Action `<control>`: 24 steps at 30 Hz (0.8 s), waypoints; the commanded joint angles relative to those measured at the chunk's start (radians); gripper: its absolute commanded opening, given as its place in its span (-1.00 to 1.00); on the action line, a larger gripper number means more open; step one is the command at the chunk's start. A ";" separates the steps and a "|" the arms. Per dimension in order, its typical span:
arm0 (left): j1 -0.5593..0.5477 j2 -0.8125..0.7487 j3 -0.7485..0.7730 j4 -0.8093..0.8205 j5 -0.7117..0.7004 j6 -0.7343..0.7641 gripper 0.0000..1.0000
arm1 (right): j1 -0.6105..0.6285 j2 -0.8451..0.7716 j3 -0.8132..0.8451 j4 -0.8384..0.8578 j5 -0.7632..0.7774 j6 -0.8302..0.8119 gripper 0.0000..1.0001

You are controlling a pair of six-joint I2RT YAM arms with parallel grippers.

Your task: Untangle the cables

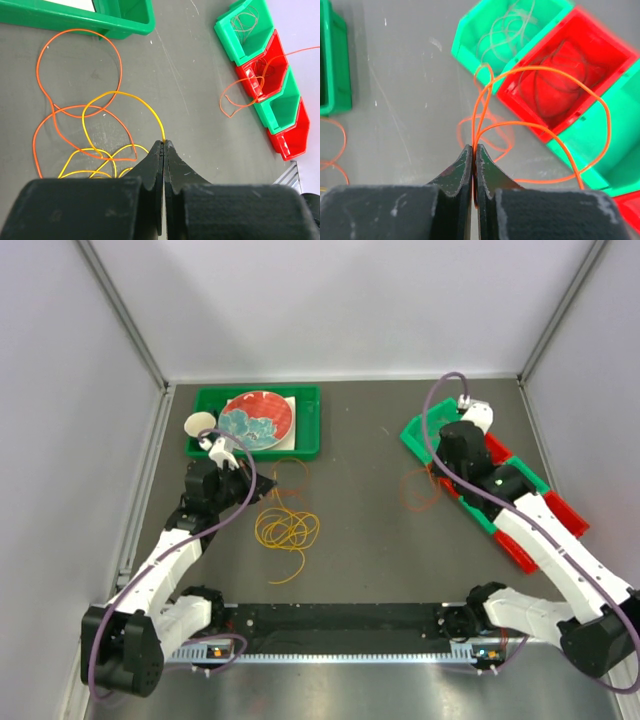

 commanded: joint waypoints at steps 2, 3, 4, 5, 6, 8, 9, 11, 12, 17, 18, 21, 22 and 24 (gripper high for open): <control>-0.004 -0.007 0.023 0.041 0.003 0.004 -1.00 | 0.038 0.031 -0.136 0.029 -0.125 0.066 -1.00; -0.004 -0.005 0.021 0.044 0.002 0.004 -1.00 | 0.049 0.039 -0.159 0.085 -0.195 0.070 -1.00; -0.004 -0.008 0.018 0.044 0.000 0.001 -1.00 | 0.087 0.060 -0.182 0.113 -0.223 0.076 -1.00; -0.004 -0.007 0.015 0.047 0.000 0.001 -1.00 | 0.112 0.076 -0.205 0.128 -0.231 0.080 -1.00; -0.004 -0.004 0.017 0.049 0.003 0.000 -1.00 | 0.132 0.105 -0.206 0.130 -0.202 0.081 -1.00; -0.004 0.004 0.020 0.050 0.008 -0.005 -1.00 | 0.146 0.204 -0.196 0.115 -0.154 0.089 -1.00; -0.004 0.005 0.021 0.053 0.018 -0.008 -1.00 | 0.146 0.237 -0.190 0.108 -0.090 0.086 -1.00; -0.004 0.007 0.020 0.061 0.025 -0.016 -1.00 | 0.144 0.322 -0.153 0.085 -0.016 0.069 -1.00; -0.004 0.005 0.021 0.059 0.026 -0.016 -1.00 | 0.144 0.346 -0.139 0.081 -0.008 0.063 -1.00; -0.004 -0.007 0.018 0.050 0.019 -0.010 -1.00 | 0.131 0.447 -0.084 0.102 0.012 0.014 -1.00; -0.002 -0.008 0.020 0.046 0.019 -0.008 -1.00 | 0.125 0.456 -0.081 0.105 0.000 0.015 -1.00; -0.004 -0.013 0.020 0.043 0.020 -0.005 -1.00 | 0.099 0.469 -0.111 0.151 -0.082 0.017 -0.87; -0.004 -0.013 0.020 0.036 0.019 -0.003 -1.00 | 0.094 0.467 -0.121 0.162 -0.100 0.018 -0.76; -0.004 -0.016 0.020 0.033 0.020 0.000 -1.00 | 0.080 0.470 -0.148 0.183 -0.131 0.011 -0.59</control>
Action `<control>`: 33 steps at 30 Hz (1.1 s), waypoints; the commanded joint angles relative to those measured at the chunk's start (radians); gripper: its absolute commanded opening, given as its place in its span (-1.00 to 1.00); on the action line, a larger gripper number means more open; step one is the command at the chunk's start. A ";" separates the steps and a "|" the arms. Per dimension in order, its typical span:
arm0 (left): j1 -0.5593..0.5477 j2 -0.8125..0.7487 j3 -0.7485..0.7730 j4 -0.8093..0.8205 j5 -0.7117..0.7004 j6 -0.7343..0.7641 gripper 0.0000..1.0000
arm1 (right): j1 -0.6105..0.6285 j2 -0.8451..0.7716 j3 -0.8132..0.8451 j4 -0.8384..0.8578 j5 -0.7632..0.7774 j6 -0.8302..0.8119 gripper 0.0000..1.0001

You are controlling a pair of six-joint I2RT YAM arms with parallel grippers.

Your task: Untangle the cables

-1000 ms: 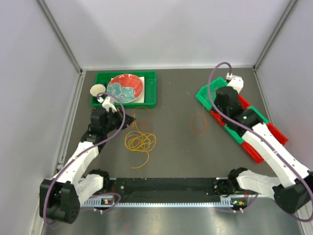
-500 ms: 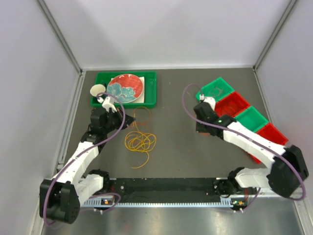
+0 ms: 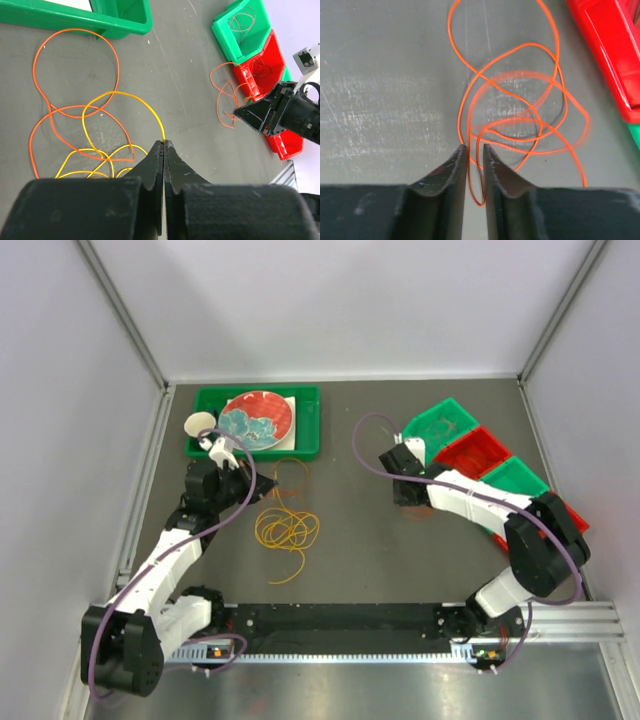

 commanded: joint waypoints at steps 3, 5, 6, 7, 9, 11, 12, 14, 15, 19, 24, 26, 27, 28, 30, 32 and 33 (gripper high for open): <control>-0.004 -0.013 0.021 0.029 0.012 0.011 -1.00 | -0.044 0.015 -0.017 0.064 -0.101 -0.038 -0.54; -0.004 -0.009 0.023 0.029 0.013 0.010 -1.00 | -0.048 0.016 -0.019 0.061 -0.115 -0.056 -0.50; -0.004 -0.009 0.023 0.030 0.015 0.008 -1.00 | -0.048 0.016 -0.020 0.061 -0.119 -0.078 -0.49; -0.004 -0.004 0.023 0.032 0.015 0.007 -1.00 | -0.054 0.018 -0.022 0.064 -0.132 -0.093 -0.49; -0.004 -0.003 0.023 0.036 0.016 0.005 -1.00 | -0.057 0.021 -0.020 0.057 -0.146 -0.127 -0.49; -0.004 0.000 0.023 0.038 0.016 0.004 -1.00 | -0.060 0.027 -0.017 0.044 -0.143 -0.155 -0.38; -0.004 0.000 0.023 0.039 0.018 0.004 -1.00 | -0.060 0.030 -0.016 0.037 -0.138 -0.173 -0.29; -0.004 0.002 0.025 0.040 0.018 0.004 -1.00 | -0.060 0.029 -0.014 0.024 -0.124 -0.190 -0.09; -0.004 0.003 0.025 0.040 0.018 0.002 -1.00 | -0.063 0.029 -0.014 0.021 -0.121 -0.205 -0.01; -0.004 0.008 0.025 0.044 0.018 0.001 -1.00 | -0.061 0.039 -0.022 0.018 -0.093 -0.227 0.20; -0.004 0.023 0.017 0.069 0.029 -0.015 -1.00 | -0.072 0.091 -0.012 0.058 -0.124 -0.236 0.22; -0.004 0.025 0.018 0.069 0.033 -0.018 -1.00 | -0.078 0.116 0.000 0.064 -0.133 -0.233 0.19; -0.004 0.023 0.018 0.067 0.033 -0.013 -1.00 | -0.083 0.122 0.001 0.070 -0.138 -0.225 0.17; -0.004 0.020 0.020 0.063 0.030 -0.010 -1.00 | -0.095 0.131 0.003 0.078 -0.147 -0.222 0.13; -0.004 0.011 0.025 0.047 0.019 -0.001 -1.00 | -0.109 0.136 -0.003 0.083 -0.175 -0.202 -0.02; -0.004 0.005 0.028 0.036 0.012 0.004 -1.00 | -0.117 0.131 -0.021 0.096 -0.190 -0.192 -0.28; -0.004 0.000 0.028 0.032 0.010 0.010 -1.00 | -0.118 0.127 -0.029 0.101 -0.196 -0.178 -0.39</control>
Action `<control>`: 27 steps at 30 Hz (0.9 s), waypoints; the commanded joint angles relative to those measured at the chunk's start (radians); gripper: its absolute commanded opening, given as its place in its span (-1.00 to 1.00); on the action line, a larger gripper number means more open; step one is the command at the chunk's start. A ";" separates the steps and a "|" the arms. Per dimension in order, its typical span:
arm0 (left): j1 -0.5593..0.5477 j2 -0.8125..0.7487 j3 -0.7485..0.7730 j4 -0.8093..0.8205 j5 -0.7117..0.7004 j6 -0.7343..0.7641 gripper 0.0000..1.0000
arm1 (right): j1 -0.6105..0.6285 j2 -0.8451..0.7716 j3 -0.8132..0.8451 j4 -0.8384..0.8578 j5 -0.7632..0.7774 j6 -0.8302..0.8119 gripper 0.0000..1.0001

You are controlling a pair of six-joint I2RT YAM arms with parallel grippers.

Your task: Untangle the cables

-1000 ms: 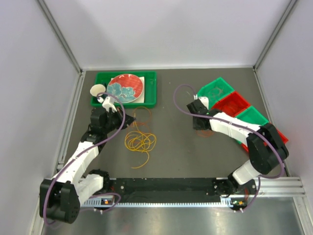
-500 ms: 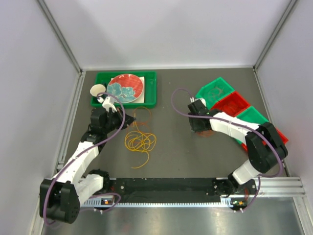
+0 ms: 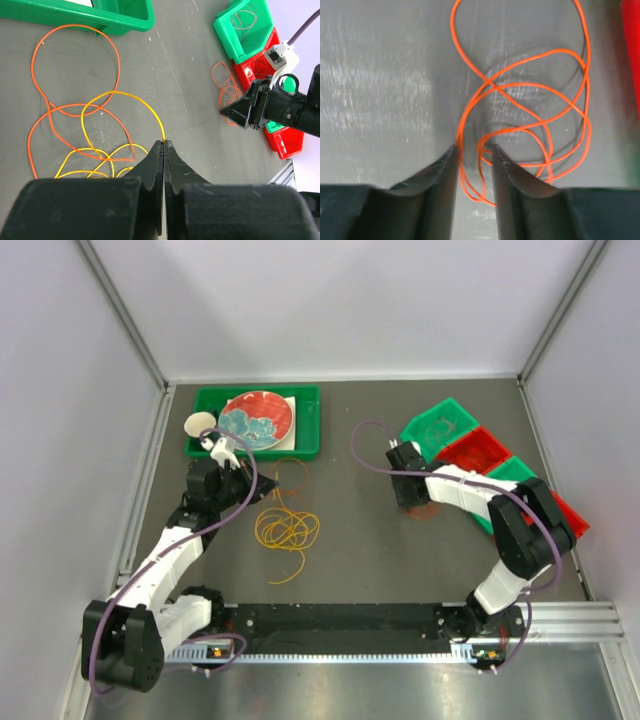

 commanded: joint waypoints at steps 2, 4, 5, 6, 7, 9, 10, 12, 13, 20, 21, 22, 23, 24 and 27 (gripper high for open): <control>-0.004 -0.026 0.026 0.019 -0.002 0.015 -1.00 | -0.022 0.003 -0.035 0.037 -0.041 0.046 -0.71; -0.004 -0.019 0.026 0.024 -0.002 0.015 -1.00 | -0.022 -0.005 -0.045 0.042 -0.049 0.065 -1.00; -0.004 -0.018 0.026 0.027 0.000 0.014 -1.00 | -0.022 -0.020 -0.047 0.040 -0.055 0.072 -1.00; -0.004 -0.013 0.028 0.028 0.003 0.009 -1.00 | -0.022 -0.032 -0.047 0.037 -0.060 0.081 -1.00; -0.004 -0.012 0.028 0.031 0.004 0.011 -1.00 | -0.022 -0.049 -0.047 0.033 -0.061 0.084 -1.00; -0.004 -0.010 0.032 0.030 0.004 0.014 -1.00 | -0.023 -0.121 -0.035 -0.001 -0.057 0.089 -1.00; -0.004 -0.009 0.032 0.030 0.004 0.014 -1.00 | -0.023 -0.150 -0.018 -0.013 -0.052 0.093 -1.00; -0.004 -0.013 0.034 0.030 0.004 0.012 -1.00 | -0.023 -0.252 0.004 -0.059 -0.029 0.095 -1.00; -0.004 -0.012 0.032 0.030 0.006 0.011 -1.00 | -0.023 -0.285 0.026 -0.070 -0.018 0.096 -1.00; -0.004 -0.015 0.023 0.056 -0.006 -0.003 -1.00 | -0.022 -0.515 0.161 -0.220 0.212 0.138 -1.00; -0.004 -0.018 0.023 0.056 -0.012 -0.002 -1.00 | -0.025 -0.538 0.177 -0.234 0.229 0.139 -1.00; -0.004 -0.019 0.025 0.055 -0.014 -0.002 -1.00 | -0.026 -0.573 0.206 -0.254 0.256 0.135 -1.00; -0.004 -0.021 0.026 0.053 -0.016 0.001 -1.00 | -0.028 -0.590 0.223 -0.271 0.271 0.133 -1.00; -0.004 -0.024 0.026 0.051 -0.016 0.001 -1.00 | -0.028 -0.604 0.240 -0.283 0.284 0.128 -1.00; -0.004 -0.022 0.025 0.050 -0.014 0.000 -1.00 | -0.038 -0.638 0.280 -0.314 0.304 0.113 -1.00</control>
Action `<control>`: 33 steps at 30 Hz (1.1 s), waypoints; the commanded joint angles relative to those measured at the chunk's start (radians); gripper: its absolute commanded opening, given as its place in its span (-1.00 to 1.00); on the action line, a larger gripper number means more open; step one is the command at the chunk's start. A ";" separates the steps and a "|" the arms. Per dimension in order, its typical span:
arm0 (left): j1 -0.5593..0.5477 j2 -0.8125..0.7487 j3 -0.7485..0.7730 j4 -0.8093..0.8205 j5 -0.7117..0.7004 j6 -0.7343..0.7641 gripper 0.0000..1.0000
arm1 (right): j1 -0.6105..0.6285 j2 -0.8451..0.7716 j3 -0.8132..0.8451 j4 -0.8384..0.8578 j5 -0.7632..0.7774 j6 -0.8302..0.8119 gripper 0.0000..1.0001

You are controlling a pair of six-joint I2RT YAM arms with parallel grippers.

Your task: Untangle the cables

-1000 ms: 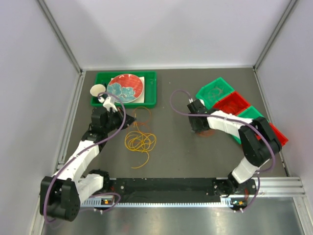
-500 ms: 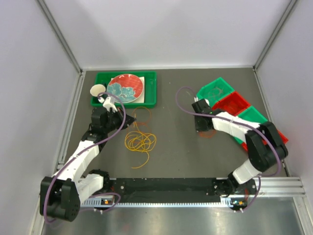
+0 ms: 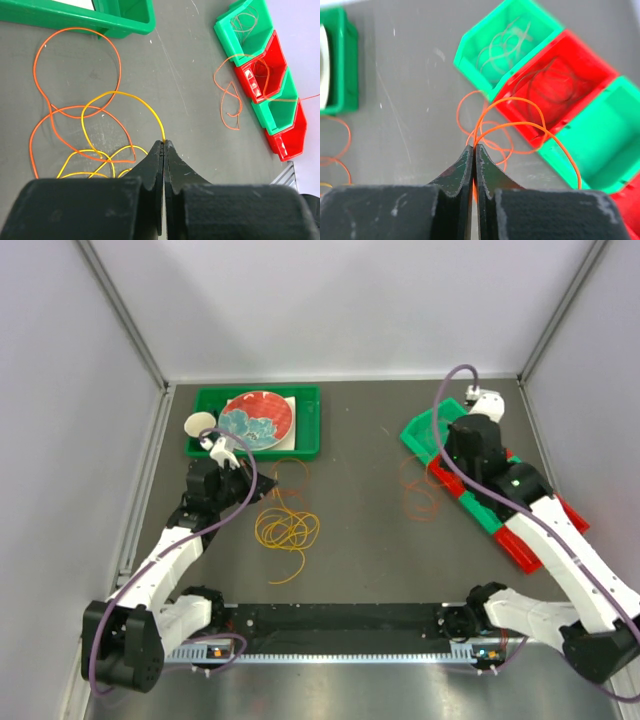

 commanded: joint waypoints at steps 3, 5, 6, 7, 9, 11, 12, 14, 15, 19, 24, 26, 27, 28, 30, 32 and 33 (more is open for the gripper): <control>-0.004 -0.023 0.020 0.045 -0.002 -0.003 -1.00 | -0.015 -0.070 0.068 -0.110 0.076 0.008 -1.00; -0.004 -0.028 0.017 0.046 -0.002 -0.008 -1.00 | -0.015 -0.070 0.039 -0.096 0.056 -0.004 -1.00; -0.004 -0.029 0.011 0.049 -0.002 -0.008 -1.00 | -0.015 -0.061 0.010 -0.101 0.052 0.007 -1.00; -0.004 -0.031 0.011 0.054 -0.001 -0.009 -1.00 | -0.017 -0.050 -0.007 -0.102 0.009 0.017 -1.00; -0.004 -0.031 0.009 0.051 -0.001 -0.009 -1.00 | -0.015 -0.015 -0.086 -0.069 -0.050 0.051 -1.00; -0.004 -0.034 0.009 0.048 0.001 -0.009 -1.00 | -0.015 0.008 -0.148 -0.020 -0.079 0.094 -1.00; -0.004 -0.036 0.009 0.046 0.001 -0.012 -1.00 | -0.015 0.034 -0.198 -0.004 -0.068 0.106 -1.00; -0.004 -0.042 0.009 0.042 0.001 -0.012 -1.00 | -0.017 0.068 -0.237 0.019 -0.041 0.135 -1.00; -0.004 -0.043 0.009 0.042 0.002 -0.011 -1.00 | -0.017 0.089 -0.272 0.061 -0.041 0.136 -1.00; -0.004 -0.043 0.012 0.038 0.002 -0.014 -1.00 | -0.023 0.219 -0.311 0.143 -0.047 0.159 -1.00; -0.004 -0.052 0.012 0.029 0.007 -0.012 -1.00 | -0.043 0.322 -0.317 0.217 -0.030 0.152 -0.86; -0.004 -0.059 0.014 0.023 0.006 -0.006 -1.00 | -0.058 0.367 -0.319 0.244 -0.033 0.146 -0.81; -0.004 -0.060 0.014 0.017 0.004 -0.008 -1.00 | -0.063 0.376 -0.316 0.247 -0.028 0.148 -0.66; -0.004 -0.065 0.015 0.014 0.004 -0.003 -1.00 | -0.073 0.382 -0.315 0.249 -0.025 0.151 -0.59; -0.004 -0.068 0.014 0.008 0.001 0.000 -1.00 | -0.083 0.385 -0.323 0.275 -0.033 0.152 -0.27; -0.004 -0.066 0.014 0.006 -0.001 -0.003 -1.00 | -0.099 0.396 -0.317 0.286 -0.042 0.151 -0.02; -0.004 -0.065 0.015 0.008 0.001 -0.002 -1.00 | -0.103 0.411 -0.314 0.287 -0.039 0.149 0.00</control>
